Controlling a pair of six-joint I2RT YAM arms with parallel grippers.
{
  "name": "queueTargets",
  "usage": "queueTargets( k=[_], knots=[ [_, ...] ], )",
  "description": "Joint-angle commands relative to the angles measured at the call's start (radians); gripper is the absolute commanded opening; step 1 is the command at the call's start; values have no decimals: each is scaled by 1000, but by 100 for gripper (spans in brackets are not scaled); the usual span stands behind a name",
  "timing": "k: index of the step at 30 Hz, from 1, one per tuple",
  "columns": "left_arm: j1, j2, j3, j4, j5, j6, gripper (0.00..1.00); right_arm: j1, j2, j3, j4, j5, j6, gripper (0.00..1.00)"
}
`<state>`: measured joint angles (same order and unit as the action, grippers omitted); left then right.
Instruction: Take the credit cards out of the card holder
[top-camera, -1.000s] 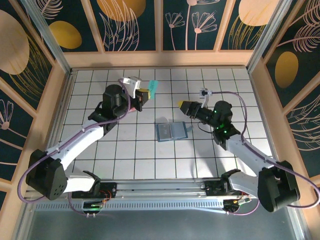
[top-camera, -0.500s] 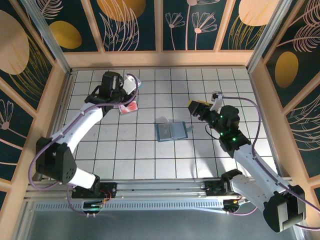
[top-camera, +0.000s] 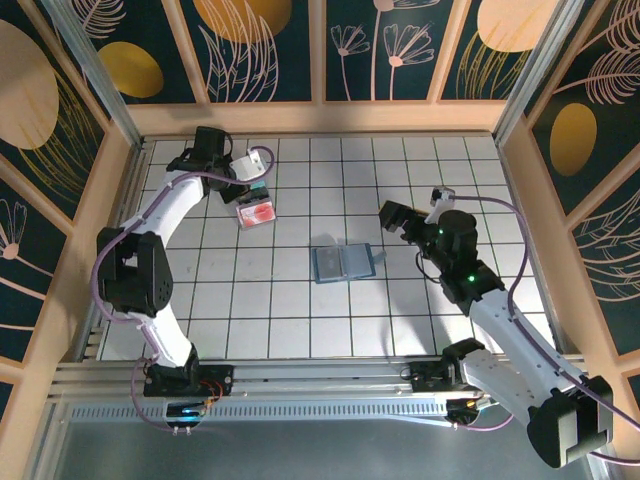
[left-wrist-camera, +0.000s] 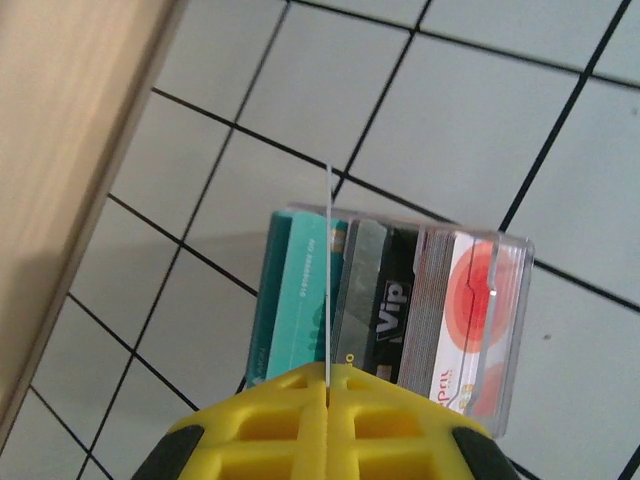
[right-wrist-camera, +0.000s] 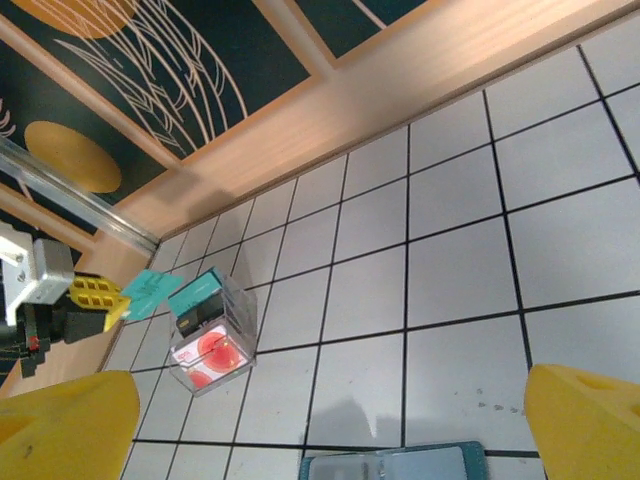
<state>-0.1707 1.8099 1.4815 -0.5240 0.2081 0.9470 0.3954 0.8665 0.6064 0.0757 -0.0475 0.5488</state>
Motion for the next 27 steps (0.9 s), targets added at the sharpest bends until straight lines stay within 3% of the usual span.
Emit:
queueTargets(
  k=[1,27],
  knots=[
    [23,45,63,-91,53,104,0,5,-9,48,-49,56,13,99],
    [55,221,211,-122,70,158,0,5,3,77,-106,82,52,99]
  ],
)
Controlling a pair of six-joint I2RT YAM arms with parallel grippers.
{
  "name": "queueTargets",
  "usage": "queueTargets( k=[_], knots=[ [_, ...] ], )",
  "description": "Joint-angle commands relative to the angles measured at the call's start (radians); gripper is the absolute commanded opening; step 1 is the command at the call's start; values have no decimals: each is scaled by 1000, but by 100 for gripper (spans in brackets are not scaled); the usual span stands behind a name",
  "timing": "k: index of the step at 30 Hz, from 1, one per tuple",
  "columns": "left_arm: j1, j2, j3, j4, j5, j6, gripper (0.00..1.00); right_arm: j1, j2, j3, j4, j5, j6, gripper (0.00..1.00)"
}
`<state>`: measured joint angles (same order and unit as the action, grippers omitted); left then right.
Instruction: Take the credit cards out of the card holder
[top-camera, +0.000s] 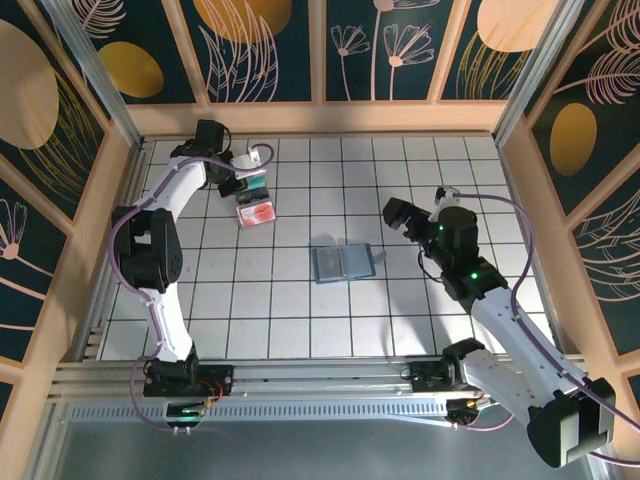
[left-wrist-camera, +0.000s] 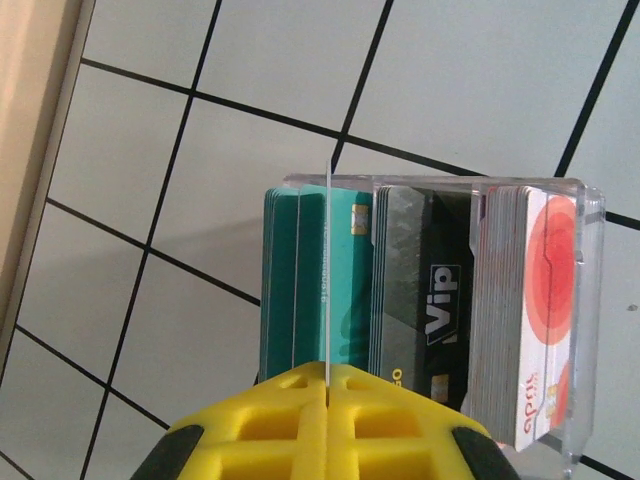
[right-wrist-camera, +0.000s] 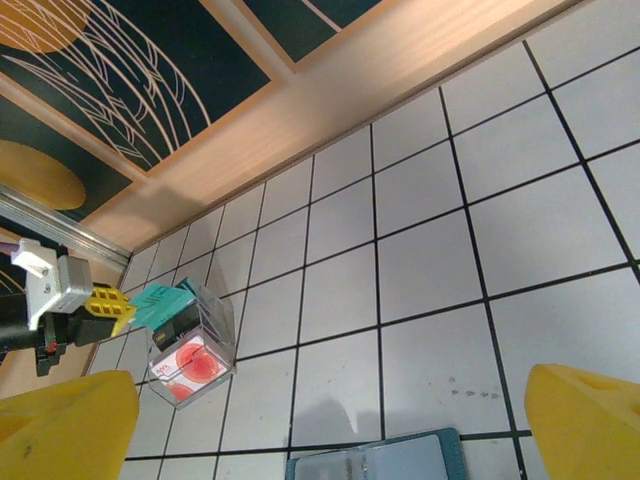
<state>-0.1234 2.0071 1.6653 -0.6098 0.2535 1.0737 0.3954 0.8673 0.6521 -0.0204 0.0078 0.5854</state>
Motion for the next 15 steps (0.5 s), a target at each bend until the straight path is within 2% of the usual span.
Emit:
queueTargets(
  k=[1,15],
  knots=[
    [8,28,27,-35,23,32,0,6,2,33,-12,26,16,99],
    [8,64,26,-18,1,25,0,5,20,42,-6,23,16,99]
  ],
)
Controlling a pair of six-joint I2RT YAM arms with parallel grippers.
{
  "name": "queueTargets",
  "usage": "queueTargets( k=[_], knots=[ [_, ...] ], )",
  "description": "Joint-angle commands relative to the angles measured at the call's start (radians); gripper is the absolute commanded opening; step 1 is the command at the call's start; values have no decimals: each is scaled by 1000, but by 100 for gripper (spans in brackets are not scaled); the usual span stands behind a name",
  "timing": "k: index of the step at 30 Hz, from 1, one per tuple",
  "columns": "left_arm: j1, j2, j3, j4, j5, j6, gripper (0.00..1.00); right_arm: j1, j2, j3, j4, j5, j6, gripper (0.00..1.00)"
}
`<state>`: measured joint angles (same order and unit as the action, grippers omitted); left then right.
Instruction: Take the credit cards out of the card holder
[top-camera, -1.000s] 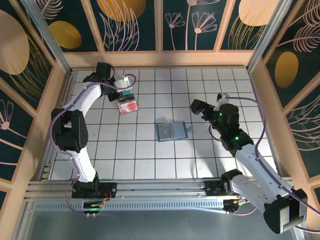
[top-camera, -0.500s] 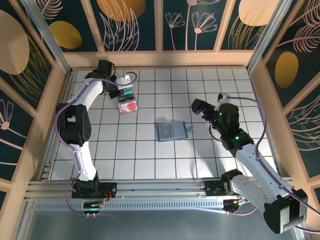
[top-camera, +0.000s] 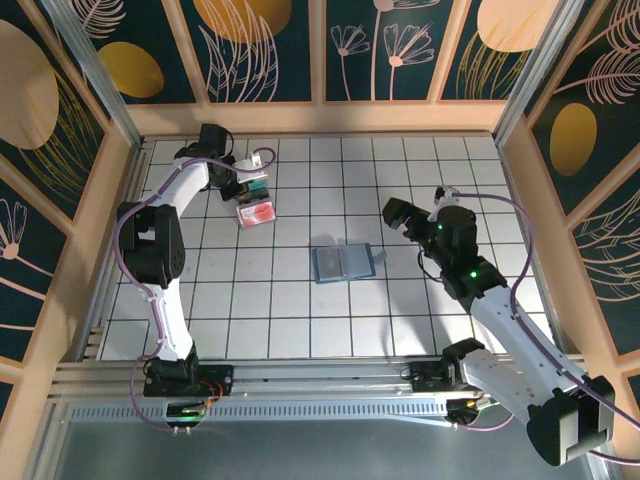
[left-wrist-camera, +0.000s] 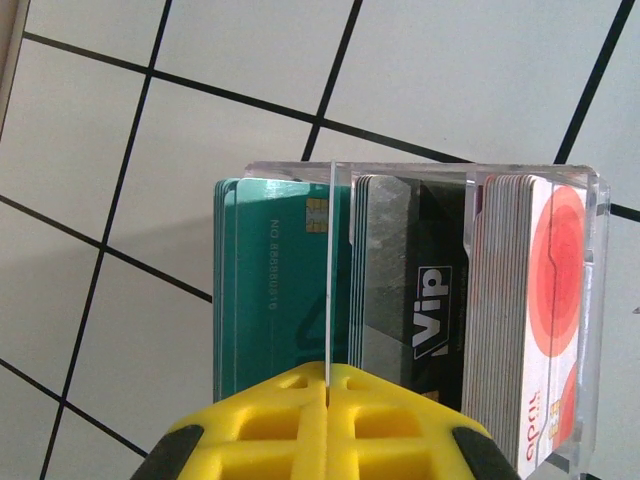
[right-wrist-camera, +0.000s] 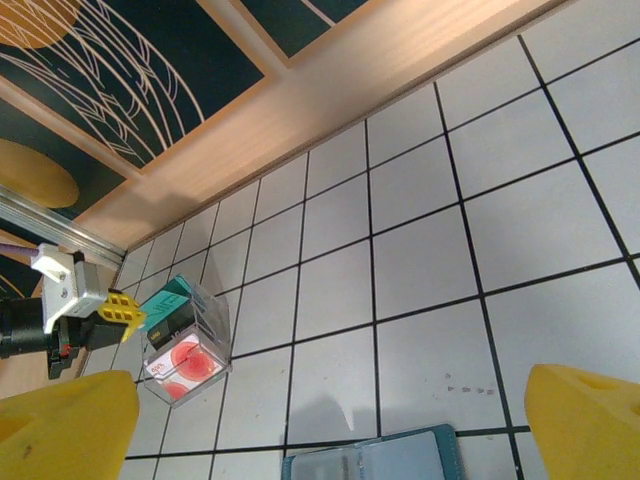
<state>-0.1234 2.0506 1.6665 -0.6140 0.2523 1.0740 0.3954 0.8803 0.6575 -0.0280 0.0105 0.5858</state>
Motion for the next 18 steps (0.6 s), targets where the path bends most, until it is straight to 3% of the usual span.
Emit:
queueTargets(
  k=[1,8,12,18],
  knots=[
    [8,19,23,-9,-4,23,0,5,9,37,3,18,13,99],
    [8,10,24,1,-34,3,2,7,34,37,28,11,6,99],
    [8,-1,27,6,-34,-11,28,9,43,37,33,-17,2,99],
    [8,-21,24,48,-45,-42,29,12,45,37,36,-15,-1,99]
  ],
)
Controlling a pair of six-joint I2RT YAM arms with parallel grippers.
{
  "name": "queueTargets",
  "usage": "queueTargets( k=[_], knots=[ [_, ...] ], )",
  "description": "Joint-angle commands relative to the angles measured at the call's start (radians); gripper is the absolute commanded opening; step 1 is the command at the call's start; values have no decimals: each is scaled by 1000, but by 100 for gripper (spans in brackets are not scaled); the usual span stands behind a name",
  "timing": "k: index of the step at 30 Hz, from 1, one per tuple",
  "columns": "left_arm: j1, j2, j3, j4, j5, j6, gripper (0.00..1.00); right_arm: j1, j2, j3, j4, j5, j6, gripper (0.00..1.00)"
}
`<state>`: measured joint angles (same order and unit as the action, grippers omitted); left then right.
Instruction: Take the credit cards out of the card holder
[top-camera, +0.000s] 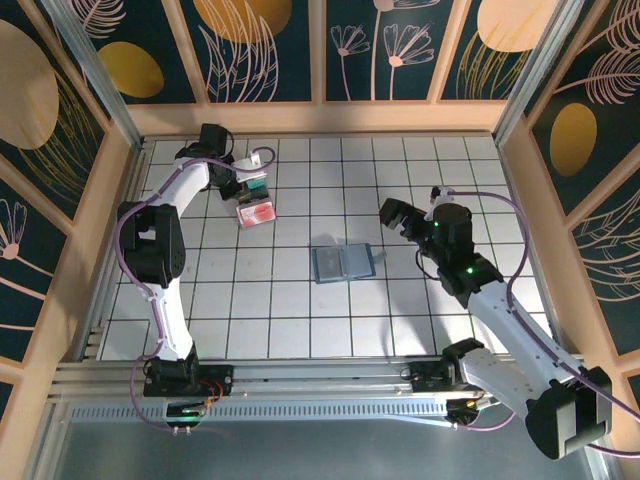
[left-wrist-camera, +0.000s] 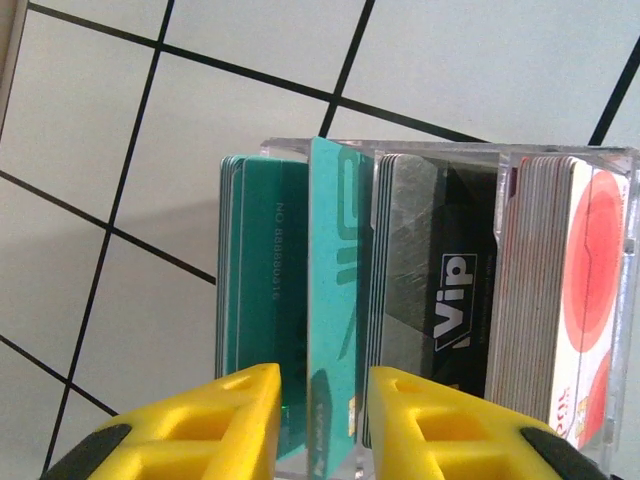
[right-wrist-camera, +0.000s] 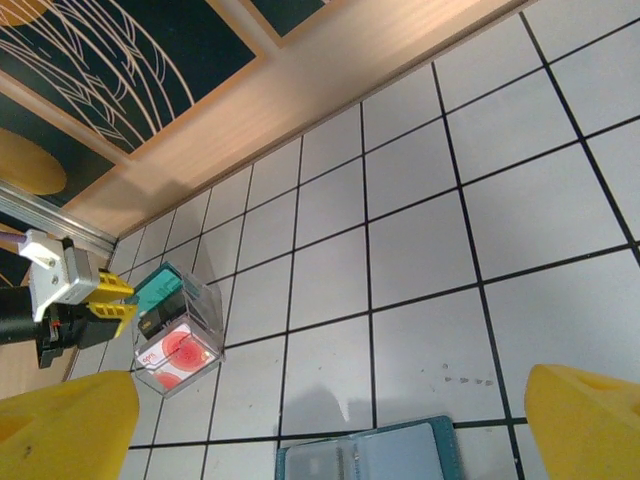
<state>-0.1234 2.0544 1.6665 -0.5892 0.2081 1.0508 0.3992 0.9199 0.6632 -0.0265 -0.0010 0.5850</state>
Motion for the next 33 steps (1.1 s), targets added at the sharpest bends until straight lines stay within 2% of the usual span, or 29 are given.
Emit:
queueTargets(
  k=[1,10,15,19,20,24,28,33],
  knots=[
    [8,-28,25,31,-1,-27,29,8,5,32,34,-4,1,99],
    [8,-156,-41,88,63,-84,29,25,50,57,-43,70,3,99],
    [9,-272,-129,170,79,-179,33,38,83,69,-59,81,-1,99],
    [8,-374,-183,213,101,-264,50,57,109,85,-78,102,-11,99],
    [8,-403,-203,222,120,-280,51,64,117,88,-83,102,-11,99],
    [7,-529,-318,295,227,-318,98,94,151,100,-95,119,-13,99],
    [6,-664,-446,438,293,-413,99,129,188,106,-116,150,-13,99],
    [2,-807,-573,611,333,-614,99,182,237,117,-145,182,-22,99]
  ],
)
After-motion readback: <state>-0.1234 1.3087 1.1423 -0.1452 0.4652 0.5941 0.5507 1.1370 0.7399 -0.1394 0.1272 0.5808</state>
